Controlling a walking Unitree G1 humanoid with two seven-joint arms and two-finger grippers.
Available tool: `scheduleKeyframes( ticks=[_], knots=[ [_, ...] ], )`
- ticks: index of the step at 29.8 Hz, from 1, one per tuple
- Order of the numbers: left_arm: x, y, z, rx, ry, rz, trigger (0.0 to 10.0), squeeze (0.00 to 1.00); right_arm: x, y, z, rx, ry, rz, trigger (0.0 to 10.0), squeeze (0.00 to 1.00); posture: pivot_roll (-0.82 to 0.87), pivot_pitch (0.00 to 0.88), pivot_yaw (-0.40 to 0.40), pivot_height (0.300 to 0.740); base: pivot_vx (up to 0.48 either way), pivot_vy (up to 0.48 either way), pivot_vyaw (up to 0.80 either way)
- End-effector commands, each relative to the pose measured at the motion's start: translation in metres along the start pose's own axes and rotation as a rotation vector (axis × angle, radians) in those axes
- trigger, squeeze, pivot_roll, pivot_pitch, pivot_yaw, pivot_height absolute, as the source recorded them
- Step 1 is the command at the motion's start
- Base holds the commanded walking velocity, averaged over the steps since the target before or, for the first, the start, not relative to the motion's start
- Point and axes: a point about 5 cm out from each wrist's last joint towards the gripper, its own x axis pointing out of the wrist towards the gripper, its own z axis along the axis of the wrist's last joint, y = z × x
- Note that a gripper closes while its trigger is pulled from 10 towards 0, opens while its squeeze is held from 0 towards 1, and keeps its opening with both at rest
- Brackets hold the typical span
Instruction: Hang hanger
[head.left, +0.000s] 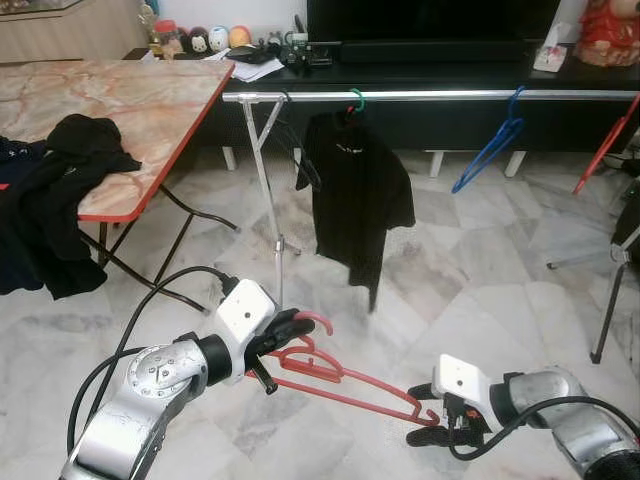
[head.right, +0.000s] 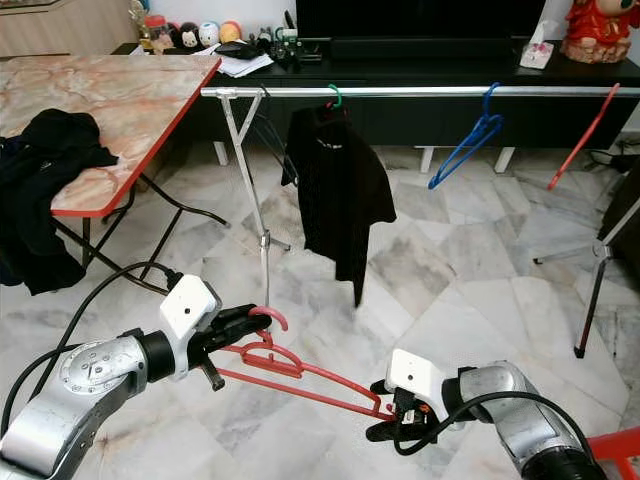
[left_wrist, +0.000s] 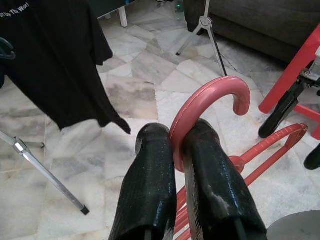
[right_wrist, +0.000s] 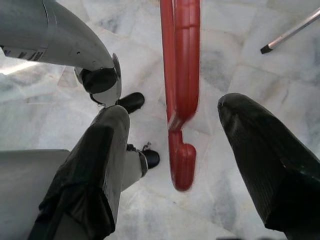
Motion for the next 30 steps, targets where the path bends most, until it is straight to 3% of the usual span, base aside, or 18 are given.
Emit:
scheduleKeyframes(
  ticks=[1,3,4,19,21,28,29,30],
  knots=[
    [-0.0017,0.0015,0.0069,0.011,-0.018,0.002,0.0,0.0,0.0005,0.0011,-0.0002,0.014,-0.021,0.012,10.0,0.0,-0.09,0.045,0.027,0.74,0.0,0.0,0.0],
    [-0.0017,0.0016,0.0069,0.01,-0.018,0.001,0.0,0.0,0.0007,0.0014,-0.0001,0.012,-0.022,0.018,10.0,0.0,-0.09,0.045,0.027,0.74,0.0,0.0,0.0],
    [-0.0016,0.0017,0.007,0.009,-0.018,0.001,0.0,0.0,0.0007,0.0018,0.0002,0.015,-0.03,0.022,0.0,0.0,-0.09,0.047,0.027,0.74,0.0,0.0,0.0],
    [-0.0008,0.0018,0.0077,0.01,-0.018,0.0,0.0,0.0,0.0021,0.0045,-0.0076,-0.025,0.045,0.05,0.0,0.0,-0.09,0.049,0.028,0.74,0.0,0.0,0.0],
    [-0.0007,0.0018,0.0078,0.011,-0.018,-0.001,0.0,0.0,0.0029,0.0039,-0.0077,-0.029,0.048,0.04,10.0,0.0,-0.09,0.049,0.028,0.74,0.0,0.0,0.0],
    [-0.0001,0.0018,0.0082,0.013,-0.019,-0.003,0.0,0.0,0.0046,0.0031,-0.0077,-0.026,0.047,0.032,10.0,0.0,-0.09,0.051,0.029,0.74,0.0,0.0,0.0],
    [0.0,0.0018,0.0083,0.013,-0.019,-0.004,0.0,0.0,0.0058,0.0017,-0.0072,-0.019,0.033,0.018,7.9,0.0,-0.09,0.05,0.029,0.74,0.0,0.0,0.0],
    [0.0001,0.0018,0.0084,0.013,-0.019,-0.004,0.0,0.0,0.0062,0.0012,-0.0069,-0.017,0.027,0.013,7.9,0.0,-0.09,0.05,0.029,0.74,0.0,0.0,0.0]
  ],
)
